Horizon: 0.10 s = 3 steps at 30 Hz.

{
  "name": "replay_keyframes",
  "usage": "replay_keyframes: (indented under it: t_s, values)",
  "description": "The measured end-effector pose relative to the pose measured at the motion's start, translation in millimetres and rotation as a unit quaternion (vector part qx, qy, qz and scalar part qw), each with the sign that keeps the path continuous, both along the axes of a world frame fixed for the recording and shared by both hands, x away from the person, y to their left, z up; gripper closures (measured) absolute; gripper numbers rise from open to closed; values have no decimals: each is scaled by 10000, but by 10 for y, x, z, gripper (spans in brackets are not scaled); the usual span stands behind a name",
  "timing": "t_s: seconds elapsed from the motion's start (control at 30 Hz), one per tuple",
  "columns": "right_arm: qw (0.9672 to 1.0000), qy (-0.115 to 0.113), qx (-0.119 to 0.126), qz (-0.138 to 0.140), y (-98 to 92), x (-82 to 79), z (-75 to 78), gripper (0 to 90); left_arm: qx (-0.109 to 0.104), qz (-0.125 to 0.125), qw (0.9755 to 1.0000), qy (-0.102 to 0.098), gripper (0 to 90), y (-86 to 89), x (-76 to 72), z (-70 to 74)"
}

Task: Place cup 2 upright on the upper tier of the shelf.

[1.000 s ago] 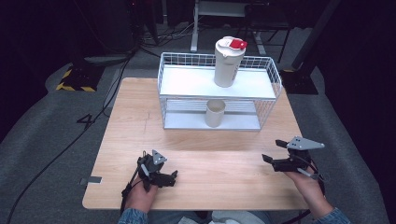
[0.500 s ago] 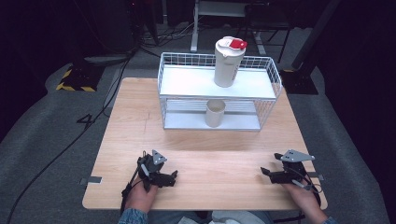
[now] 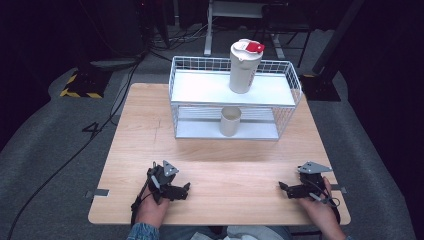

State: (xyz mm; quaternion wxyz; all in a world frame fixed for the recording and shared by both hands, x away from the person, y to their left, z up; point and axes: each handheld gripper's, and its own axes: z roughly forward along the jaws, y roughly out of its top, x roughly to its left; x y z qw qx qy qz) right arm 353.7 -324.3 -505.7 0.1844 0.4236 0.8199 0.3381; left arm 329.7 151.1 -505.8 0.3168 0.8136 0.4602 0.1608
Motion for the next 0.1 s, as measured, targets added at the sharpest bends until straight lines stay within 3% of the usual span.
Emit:
replay_keyframes:
  t_s: [0.1]
  values:
    - [9999, 36, 26, -121, -10, 6, -2, 1, 9, -3, 10000, -6, 0, 2, 0, 1]
